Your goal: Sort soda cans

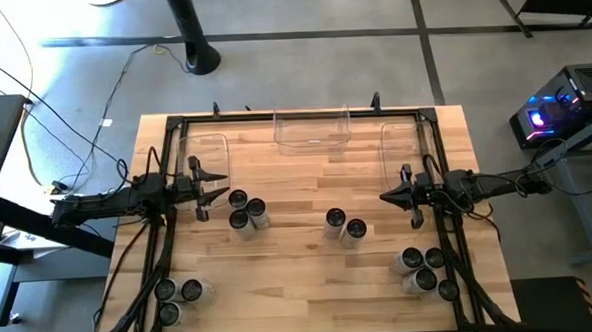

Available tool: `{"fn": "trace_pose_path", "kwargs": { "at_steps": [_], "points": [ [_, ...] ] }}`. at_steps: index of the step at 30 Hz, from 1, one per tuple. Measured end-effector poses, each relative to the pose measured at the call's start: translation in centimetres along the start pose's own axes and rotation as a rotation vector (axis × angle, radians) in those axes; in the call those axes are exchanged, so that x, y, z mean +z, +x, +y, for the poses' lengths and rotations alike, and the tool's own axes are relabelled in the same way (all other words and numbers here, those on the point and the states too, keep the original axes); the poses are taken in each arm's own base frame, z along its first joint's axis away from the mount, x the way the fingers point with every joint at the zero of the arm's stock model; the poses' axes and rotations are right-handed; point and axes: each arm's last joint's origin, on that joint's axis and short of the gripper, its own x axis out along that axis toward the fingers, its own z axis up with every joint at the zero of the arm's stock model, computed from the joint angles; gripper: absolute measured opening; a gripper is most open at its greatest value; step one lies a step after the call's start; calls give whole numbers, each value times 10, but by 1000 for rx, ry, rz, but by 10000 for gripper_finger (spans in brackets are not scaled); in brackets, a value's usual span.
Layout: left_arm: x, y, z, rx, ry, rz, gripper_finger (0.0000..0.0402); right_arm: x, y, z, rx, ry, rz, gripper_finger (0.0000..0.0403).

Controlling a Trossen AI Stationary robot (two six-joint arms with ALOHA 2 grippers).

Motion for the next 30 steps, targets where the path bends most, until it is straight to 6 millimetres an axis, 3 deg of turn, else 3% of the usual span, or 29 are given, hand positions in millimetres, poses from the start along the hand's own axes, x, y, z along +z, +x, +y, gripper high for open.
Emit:
{"fn": "trace_pose_path", "kwargs": {
  "at_steps": [10, 16, 23, 27, 30],
  "points": [
    [1, 0, 0, 2, -3, -13, 144, 0, 0, 0, 0, 0, 0, 0],
    [14, -1, 3, 27, -22, -149, 144, 0, 0, 0, 0, 0, 0, 0],
    [42, -9, 8, 9, -217, -455, 144, 0, 0, 0, 0, 0, 1, 0],
    [58, -11, 7, -118, -150, -576, 144, 0, 0, 0, 0, 0, 0, 0],
    [73, -3, 4, -215, -73, -562, 144, 0, 0, 0, 0, 0, 1, 0]
  ]
}}
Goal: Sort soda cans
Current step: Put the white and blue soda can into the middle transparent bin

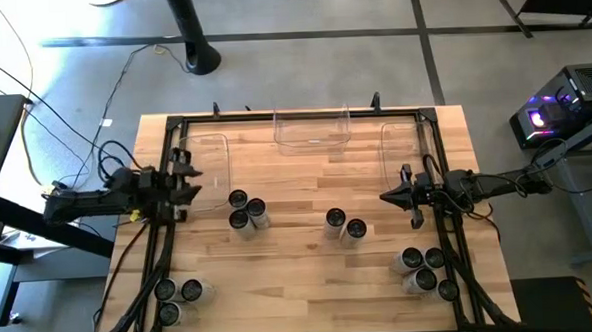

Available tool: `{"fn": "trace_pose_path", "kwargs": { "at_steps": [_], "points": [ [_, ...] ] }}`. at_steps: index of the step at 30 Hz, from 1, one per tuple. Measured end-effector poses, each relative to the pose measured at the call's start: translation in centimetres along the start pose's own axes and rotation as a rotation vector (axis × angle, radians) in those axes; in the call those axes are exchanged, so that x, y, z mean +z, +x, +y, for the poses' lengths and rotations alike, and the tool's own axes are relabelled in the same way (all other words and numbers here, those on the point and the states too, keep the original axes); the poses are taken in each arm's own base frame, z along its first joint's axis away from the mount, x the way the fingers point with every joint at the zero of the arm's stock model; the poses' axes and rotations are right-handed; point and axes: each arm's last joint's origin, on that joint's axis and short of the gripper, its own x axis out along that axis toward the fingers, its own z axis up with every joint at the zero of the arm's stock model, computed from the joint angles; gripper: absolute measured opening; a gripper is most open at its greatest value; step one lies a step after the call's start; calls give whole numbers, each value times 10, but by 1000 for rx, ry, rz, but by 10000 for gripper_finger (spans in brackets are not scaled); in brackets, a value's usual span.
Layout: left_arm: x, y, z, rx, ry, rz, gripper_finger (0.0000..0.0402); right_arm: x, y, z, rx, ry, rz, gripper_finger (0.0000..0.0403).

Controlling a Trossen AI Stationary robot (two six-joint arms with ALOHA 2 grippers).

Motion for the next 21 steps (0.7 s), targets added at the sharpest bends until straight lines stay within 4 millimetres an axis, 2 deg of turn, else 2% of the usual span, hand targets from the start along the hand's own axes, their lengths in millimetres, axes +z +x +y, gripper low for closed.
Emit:
{"fn": "trace_pose_path", "kwargs": {
  "at_steps": [8, 16, 21],
  "points": [
    [7, 71, 5, -6, 4, 218, 144, 0, 0, 0, 0, 0, 0, 0],
    [16, 140, 14, -34, -18, 712, 152, 0, 0, 0, 0, 0, 0, 0],
    [13, 171, 16, -60, -56, 932, 185, 0, 0, 0, 0, 0, 0, 0]
  ]
}}
